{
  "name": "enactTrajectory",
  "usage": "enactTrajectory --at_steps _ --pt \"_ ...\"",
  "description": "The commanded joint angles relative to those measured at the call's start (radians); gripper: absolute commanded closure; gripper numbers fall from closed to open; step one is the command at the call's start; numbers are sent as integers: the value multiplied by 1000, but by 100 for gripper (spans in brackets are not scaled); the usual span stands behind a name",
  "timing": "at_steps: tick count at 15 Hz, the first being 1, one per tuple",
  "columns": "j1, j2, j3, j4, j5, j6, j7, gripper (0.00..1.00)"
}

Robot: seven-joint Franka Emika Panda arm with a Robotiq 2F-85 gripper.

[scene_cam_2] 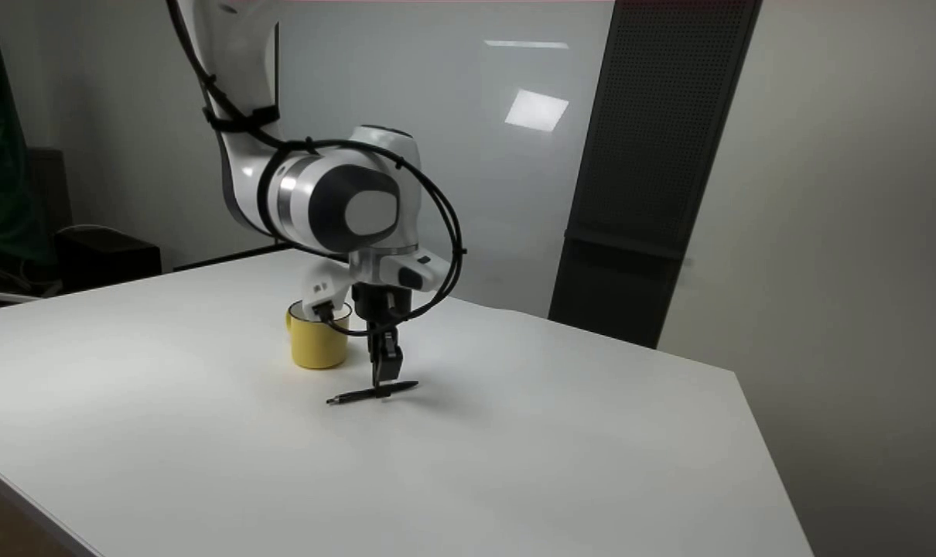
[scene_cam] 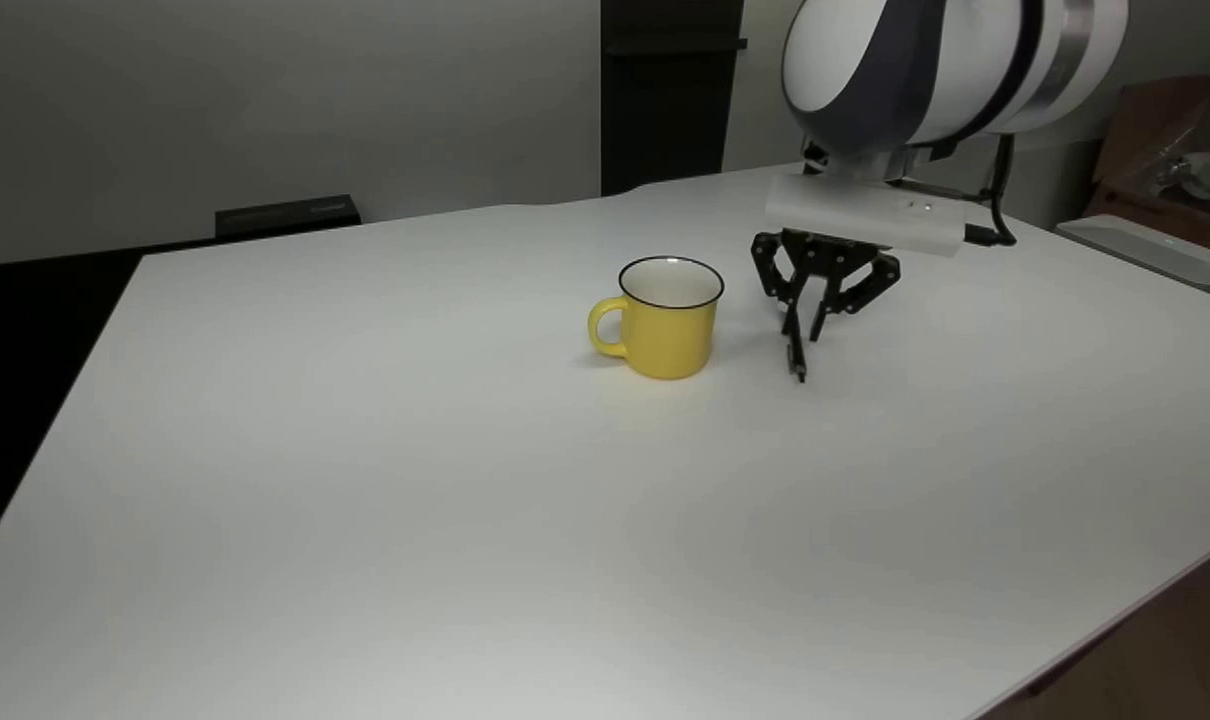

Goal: Pick up the pen from the table and put it in the yellow cup.

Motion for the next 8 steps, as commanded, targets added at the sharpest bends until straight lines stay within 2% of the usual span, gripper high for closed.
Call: enactTrajectory --at_steps 1,8 --pt "-22 11 15 24 40 0 -36 100" --pt "-29 8 15 26 70 -10 -54 100"
